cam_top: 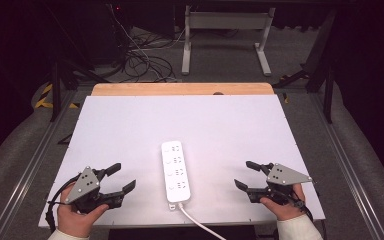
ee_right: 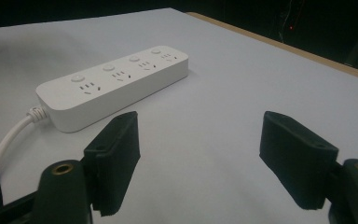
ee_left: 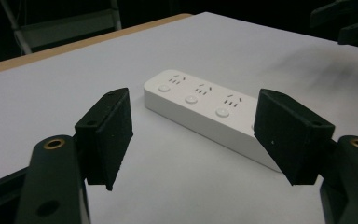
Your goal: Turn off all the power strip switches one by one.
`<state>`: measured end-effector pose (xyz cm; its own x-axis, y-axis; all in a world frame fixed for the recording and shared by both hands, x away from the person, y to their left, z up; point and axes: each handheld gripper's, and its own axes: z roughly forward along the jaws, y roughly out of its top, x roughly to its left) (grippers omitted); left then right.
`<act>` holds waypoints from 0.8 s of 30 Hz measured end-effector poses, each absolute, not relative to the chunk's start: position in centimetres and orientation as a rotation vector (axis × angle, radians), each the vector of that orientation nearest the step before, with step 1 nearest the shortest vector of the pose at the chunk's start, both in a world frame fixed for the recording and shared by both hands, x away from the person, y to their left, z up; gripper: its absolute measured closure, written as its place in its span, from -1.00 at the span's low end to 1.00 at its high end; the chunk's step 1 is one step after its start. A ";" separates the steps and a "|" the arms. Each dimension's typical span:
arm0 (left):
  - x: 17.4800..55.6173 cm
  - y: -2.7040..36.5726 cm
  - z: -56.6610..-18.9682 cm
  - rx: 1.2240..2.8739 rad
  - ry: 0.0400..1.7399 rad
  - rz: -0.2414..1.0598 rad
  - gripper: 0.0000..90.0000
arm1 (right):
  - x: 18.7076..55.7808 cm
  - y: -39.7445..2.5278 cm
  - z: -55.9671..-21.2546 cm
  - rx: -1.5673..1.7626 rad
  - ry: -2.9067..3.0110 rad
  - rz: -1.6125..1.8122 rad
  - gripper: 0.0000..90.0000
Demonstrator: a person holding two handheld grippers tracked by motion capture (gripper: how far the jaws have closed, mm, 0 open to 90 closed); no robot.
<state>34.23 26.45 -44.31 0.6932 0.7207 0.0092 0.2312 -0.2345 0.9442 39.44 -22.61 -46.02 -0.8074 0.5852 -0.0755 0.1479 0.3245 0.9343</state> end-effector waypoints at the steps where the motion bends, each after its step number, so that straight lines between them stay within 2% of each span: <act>1: 34.2 26.4 -44.2 1.787 0.742 0.558 -0.36 | 39.4 -22.6 -46.0 0.649 2.196 1.484 -0.35; 7: 34.4 26.2 -43.8 1.791 0.720 0.536 -0.27 | 39.4 -22.6 -46.0 0.657 2.201 1.487 -0.34; 14: 35.1 25.3 -42.9 1.813 0.740 0.498 -0.32 | 39.4 -22.4 -46.1 0.647 2.215 1.481 -0.34; 24: 37.0 23.2 -42.0 1.818 0.711 0.491 -0.28 | 39.4 -22.3 -46.2 0.646 2.225 1.480 -0.34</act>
